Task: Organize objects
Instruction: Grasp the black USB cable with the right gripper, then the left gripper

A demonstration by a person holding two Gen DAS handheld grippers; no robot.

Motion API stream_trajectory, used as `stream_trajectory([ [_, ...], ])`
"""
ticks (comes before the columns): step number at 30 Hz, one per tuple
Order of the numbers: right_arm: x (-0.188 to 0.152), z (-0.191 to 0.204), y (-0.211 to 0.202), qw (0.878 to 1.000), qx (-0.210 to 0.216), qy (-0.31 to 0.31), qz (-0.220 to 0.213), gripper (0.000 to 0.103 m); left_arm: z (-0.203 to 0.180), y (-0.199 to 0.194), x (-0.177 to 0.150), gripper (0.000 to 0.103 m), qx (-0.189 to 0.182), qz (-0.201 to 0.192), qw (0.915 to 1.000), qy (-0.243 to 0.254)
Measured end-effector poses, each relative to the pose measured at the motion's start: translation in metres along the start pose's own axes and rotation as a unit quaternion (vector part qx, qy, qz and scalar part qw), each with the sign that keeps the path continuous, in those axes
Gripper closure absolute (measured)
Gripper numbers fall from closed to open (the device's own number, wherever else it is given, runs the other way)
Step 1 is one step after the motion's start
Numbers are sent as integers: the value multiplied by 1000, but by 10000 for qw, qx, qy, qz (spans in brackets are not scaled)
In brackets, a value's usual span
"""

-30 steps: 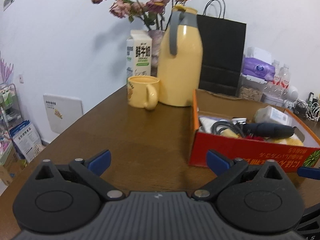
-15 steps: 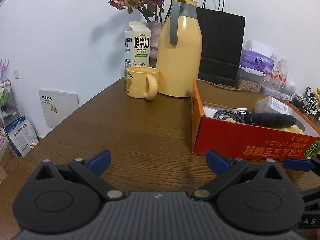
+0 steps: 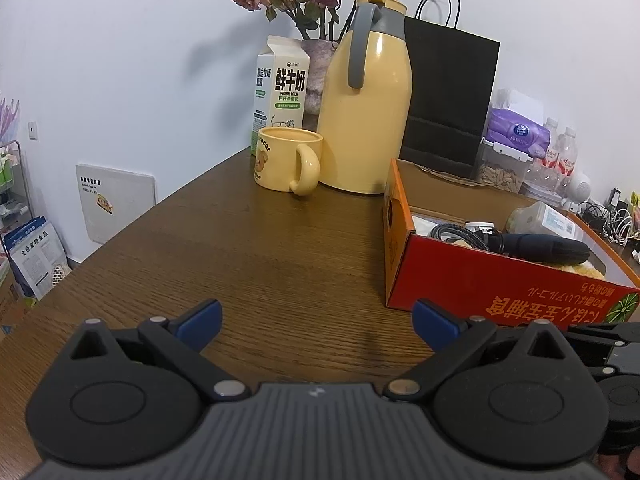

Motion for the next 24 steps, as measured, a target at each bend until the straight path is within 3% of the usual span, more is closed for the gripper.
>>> stream_trajectory([
  [3, 0, -1, 0, 10000, 4, 9, -24, 91, -1, 0, -1, 0, 0, 4, 10000, 4],
  [8, 1, 2, -5, 9999, 23, -61, -152, 97, -1, 1, -2, 0, 15, 16, 10000, 3],
  [24, 11, -8, -47, 9952, 92, 125, -968, 97, -11, 5, -8, 0, 110, 135, 9995, 249],
])
Point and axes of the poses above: each gripper's, at about its wrist camera, not at the fingertips, and y roughly the way its jaws point, z to its left, x to its top, the point moved 8 cm from there along y, roughly the way its jaws point, and after that the axes turned 8 degrees about x, right-handed, at the moved point
